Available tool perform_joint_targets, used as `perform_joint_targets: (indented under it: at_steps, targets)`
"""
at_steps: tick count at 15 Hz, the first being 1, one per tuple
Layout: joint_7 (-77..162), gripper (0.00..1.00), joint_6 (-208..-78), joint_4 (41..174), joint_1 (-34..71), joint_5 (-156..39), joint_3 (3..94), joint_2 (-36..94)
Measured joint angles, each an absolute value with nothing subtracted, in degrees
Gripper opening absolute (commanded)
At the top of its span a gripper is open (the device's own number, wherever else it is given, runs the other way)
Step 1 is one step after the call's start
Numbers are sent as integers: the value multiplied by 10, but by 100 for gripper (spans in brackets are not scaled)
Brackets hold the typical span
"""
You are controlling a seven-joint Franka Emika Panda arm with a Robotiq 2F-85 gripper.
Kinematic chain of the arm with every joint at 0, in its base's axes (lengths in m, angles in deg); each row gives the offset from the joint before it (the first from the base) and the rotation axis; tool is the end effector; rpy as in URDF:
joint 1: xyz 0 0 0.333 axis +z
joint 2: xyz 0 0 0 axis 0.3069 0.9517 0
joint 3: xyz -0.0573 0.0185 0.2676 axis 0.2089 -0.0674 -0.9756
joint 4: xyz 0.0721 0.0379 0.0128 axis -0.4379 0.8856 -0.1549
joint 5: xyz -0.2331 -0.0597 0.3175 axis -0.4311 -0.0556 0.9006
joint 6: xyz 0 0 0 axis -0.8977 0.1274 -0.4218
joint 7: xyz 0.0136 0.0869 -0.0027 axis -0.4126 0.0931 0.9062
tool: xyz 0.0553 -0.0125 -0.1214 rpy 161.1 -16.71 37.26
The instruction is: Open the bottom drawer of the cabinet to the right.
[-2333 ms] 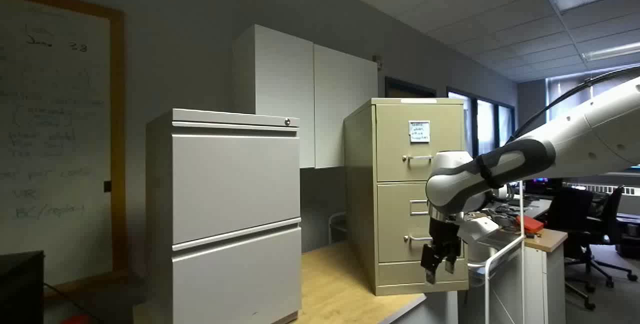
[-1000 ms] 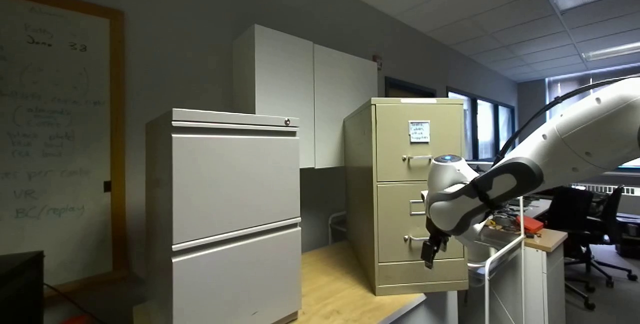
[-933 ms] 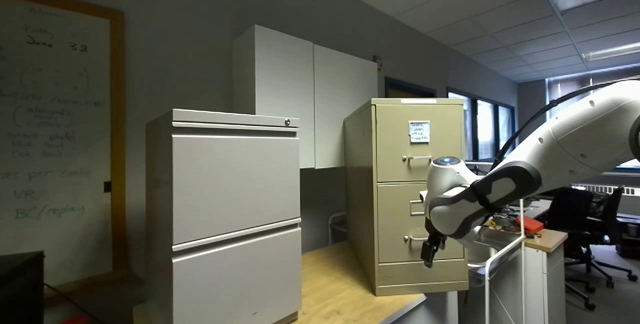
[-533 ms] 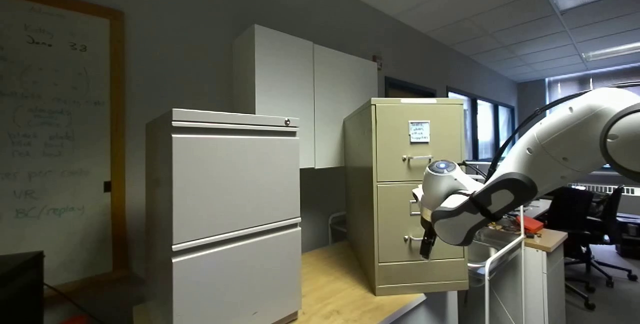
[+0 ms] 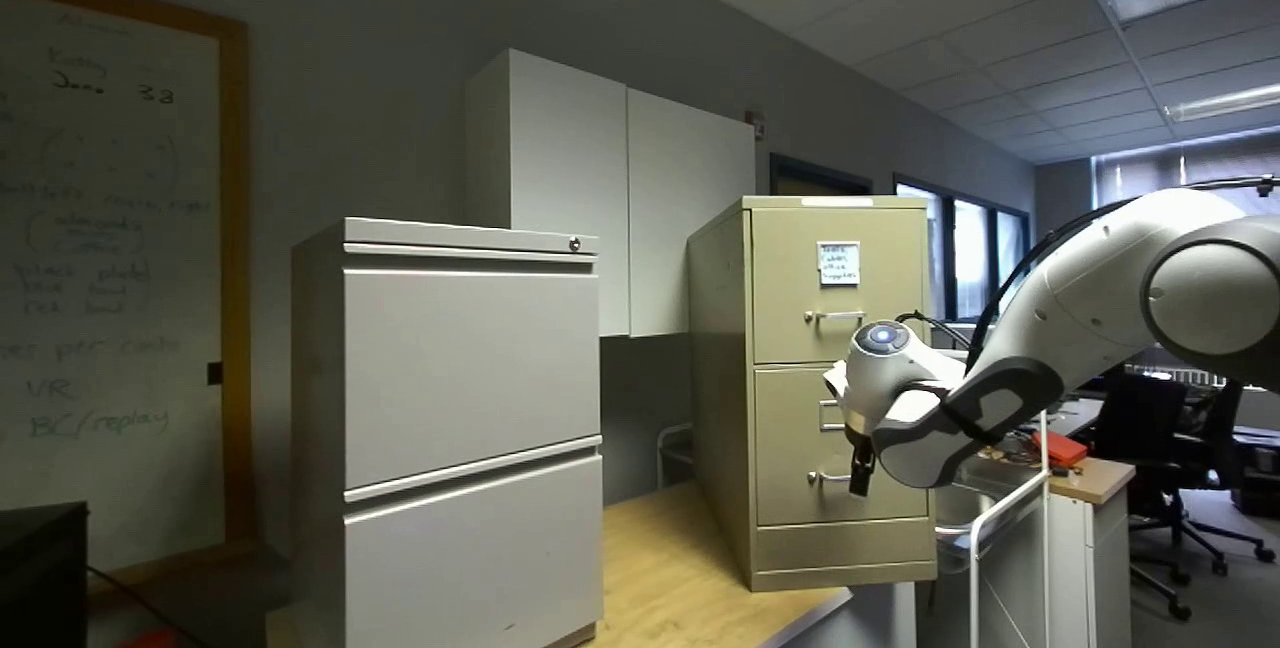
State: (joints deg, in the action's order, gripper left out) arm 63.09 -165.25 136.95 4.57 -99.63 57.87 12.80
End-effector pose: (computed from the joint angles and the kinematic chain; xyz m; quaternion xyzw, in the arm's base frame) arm 0.5485 -0.2492 0.4050 0.9052 0.2069 0.1688 0.3305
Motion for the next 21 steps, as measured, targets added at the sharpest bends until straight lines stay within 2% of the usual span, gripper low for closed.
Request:
perform_joint_targets:
  at_steps: [21]
  targets:
    - [732,100,-1656,1225,26,-991,586,285]
